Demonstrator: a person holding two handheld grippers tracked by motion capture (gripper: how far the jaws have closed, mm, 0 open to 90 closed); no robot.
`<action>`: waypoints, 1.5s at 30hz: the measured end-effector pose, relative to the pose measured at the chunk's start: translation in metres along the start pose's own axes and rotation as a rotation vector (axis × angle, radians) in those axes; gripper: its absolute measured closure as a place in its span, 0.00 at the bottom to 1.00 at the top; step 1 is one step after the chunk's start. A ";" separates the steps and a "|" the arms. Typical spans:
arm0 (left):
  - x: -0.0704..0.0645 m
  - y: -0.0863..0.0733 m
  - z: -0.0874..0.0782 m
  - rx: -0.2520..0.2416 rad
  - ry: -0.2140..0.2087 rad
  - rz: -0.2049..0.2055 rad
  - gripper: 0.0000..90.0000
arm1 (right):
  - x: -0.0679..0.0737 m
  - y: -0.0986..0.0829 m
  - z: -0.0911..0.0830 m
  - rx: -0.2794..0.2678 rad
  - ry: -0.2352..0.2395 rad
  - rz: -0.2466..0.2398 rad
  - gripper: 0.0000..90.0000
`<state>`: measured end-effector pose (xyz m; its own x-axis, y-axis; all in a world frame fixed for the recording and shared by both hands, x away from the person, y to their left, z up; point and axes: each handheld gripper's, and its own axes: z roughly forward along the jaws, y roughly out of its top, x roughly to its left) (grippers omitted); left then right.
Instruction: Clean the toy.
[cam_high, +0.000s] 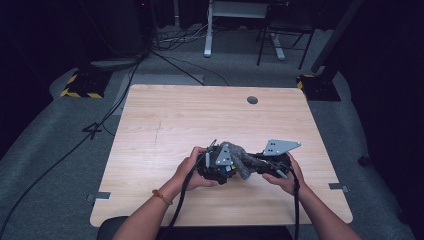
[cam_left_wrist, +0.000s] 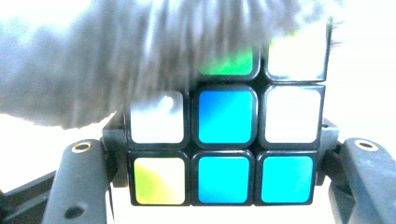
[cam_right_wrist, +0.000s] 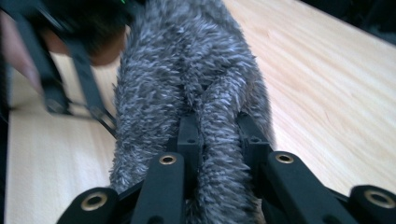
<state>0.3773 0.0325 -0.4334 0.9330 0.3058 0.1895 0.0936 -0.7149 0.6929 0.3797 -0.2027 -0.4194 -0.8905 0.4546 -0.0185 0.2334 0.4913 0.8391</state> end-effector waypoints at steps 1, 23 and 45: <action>0.000 0.000 -0.002 -0.007 0.004 -0.004 0.37 | -0.002 -0.002 0.001 0.007 -0.002 0.013 0.84; -0.002 -0.001 -0.007 -0.022 0.012 0.009 0.37 | 0.018 0.015 -0.008 -0.064 0.053 -0.032 0.84; -0.004 0.000 -0.015 -0.055 0.013 0.015 0.37 | -0.005 -0.005 0.001 0.026 -0.020 0.015 0.84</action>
<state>0.3688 0.0406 -0.4235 0.9296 0.3036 0.2092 0.0599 -0.6843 0.7268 0.3831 -0.2065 -0.4241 -0.8788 0.4768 -0.0177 0.2566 0.5036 0.8250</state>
